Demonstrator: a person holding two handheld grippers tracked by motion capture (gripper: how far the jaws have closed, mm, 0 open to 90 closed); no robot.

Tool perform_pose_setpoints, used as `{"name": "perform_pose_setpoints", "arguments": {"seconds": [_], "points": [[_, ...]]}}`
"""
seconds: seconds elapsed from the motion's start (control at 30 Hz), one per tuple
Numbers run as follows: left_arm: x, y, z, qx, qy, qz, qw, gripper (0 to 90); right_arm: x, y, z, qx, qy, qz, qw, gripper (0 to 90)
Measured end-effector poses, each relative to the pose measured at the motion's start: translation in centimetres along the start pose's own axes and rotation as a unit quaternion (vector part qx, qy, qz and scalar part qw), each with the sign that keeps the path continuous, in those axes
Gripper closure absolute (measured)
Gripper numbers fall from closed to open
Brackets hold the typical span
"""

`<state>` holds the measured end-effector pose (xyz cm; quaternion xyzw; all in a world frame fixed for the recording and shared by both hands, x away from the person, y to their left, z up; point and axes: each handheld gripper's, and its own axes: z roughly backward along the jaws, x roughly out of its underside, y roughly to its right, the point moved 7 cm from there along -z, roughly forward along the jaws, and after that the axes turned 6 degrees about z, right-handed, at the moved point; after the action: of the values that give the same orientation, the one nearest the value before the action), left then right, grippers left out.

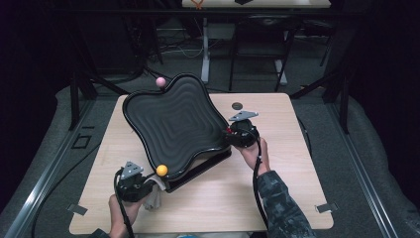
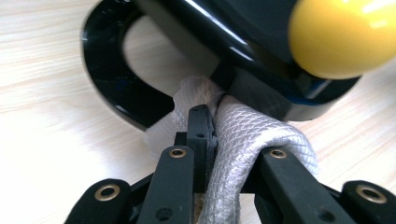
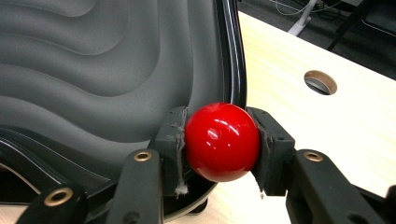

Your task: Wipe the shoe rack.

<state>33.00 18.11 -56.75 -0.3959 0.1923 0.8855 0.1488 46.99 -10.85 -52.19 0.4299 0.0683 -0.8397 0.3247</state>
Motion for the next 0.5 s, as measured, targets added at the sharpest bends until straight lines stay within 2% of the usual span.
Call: {"name": "perform_pose_setpoints", "arguments": {"seconds": [0.27, 0.37, 0.5], "points": [[-0.6, -2.1, 1.9, -0.008, -0.007, 0.025, 0.9996, 82.2, 0.0, 0.1, 0.0, -0.007, -0.003, 0.005, 1.0000, 59.8], [-0.7, -2.6, 2.4, -0.006, -0.016, 0.021, 0.9996, 82.0, 0.0, 0.1, 0.0, -0.012, -0.002, 0.005, 0.9999, 59.7], [-0.8, -3.2, 2.6, -0.014, -0.021, 0.017, 0.9995, 82.0, 0.0, 0.3, 0.0, -0.007, -0.006, 0.006, 0.9999, 59.6]]}}
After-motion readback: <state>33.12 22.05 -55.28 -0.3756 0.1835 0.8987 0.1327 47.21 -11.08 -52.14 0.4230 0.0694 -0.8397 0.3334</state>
